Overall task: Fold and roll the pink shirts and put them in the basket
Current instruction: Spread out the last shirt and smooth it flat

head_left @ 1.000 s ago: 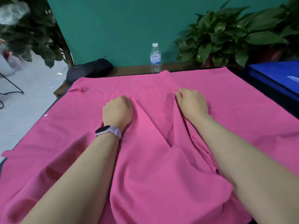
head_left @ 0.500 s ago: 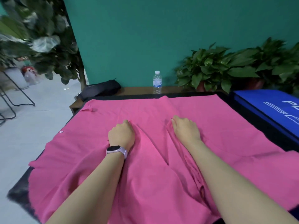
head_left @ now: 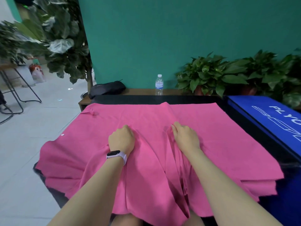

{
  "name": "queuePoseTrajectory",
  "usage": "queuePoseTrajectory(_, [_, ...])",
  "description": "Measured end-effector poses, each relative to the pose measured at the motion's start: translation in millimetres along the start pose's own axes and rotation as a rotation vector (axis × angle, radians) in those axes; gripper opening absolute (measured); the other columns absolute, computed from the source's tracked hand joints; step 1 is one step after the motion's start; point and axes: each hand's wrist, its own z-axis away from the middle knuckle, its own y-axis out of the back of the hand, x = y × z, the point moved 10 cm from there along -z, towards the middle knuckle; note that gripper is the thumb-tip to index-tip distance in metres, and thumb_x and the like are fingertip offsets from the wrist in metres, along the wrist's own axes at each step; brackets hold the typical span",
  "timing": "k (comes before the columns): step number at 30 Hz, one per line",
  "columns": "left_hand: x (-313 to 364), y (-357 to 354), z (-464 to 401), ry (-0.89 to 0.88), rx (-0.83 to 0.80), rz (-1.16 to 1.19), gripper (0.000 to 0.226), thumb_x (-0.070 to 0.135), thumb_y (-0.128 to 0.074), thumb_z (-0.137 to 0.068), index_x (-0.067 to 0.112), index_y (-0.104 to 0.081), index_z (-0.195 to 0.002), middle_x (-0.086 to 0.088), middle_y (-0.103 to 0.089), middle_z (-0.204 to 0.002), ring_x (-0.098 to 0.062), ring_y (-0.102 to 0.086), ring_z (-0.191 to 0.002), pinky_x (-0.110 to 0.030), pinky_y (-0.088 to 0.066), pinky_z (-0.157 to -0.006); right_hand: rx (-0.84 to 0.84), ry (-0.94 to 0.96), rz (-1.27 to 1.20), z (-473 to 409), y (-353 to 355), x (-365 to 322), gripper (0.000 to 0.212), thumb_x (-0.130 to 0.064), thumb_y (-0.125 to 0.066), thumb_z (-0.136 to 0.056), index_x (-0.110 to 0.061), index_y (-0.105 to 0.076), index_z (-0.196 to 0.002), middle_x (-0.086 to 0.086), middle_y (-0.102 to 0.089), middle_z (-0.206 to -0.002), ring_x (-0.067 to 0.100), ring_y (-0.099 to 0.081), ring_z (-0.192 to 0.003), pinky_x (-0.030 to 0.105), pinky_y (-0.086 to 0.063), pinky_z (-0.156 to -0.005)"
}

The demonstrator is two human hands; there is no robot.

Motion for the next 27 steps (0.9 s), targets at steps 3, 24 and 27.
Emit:
queuePoseTrajectory(3, [6,7,1,-0.021,0.010,0.023,0.026,0.026,-0.036,-0.100,0.013,-0.057,-0.092,-0.014,-0.068,-0.085,-0.039,-0.064,-0.078,-0.037,-0.036,-0.062,0.018,0.003,0.019,2,8,-3,0.033,-0.037,-0.040,-0.108,-0.013,-0.062,-0.101,0.009,-0.068,-0.078,0.035,-0.066,-0.069,0.036,-0.036,-0.058])
queuePoseTrajectory(24, [68,70,-121,-0.196,0.416,0.086,0.022,0.021,-0.039,-0.104,0.009,-0.050,-0.090,-0.012,-0.057,-0.088,-0.038,-0.056,-0.079,-0.040,-0.027,-0.056,0.033,-0.092,-0.071,-8,-9,17,0.031,-0.033,-0.049,-0.104,-0.018,-0.054,-0.078,0.006,-0.063,-0.072,0.035,-0.060,-0.067,0.036,-0.029,-0.059])
queuePoseTrajectory(27, [59,26,-130,-0.112,0.305,0.099,0.019,0.016,-0.040,-0.102,0.007,-0.052,-0.091,-0.015,-0.058,-0.091,-0.040,-0.057,-0.079,-0.040,-0.027,-0.059,0.021,-0.091,-0.060,-12,-13,16,0.030,-0.034,-0.049,-0.104,-0.017,-0.057,-0.080,0.007,-0.066,-0.075,0.036,-0.061,-0.070,0.037,-0.029,-0.060])
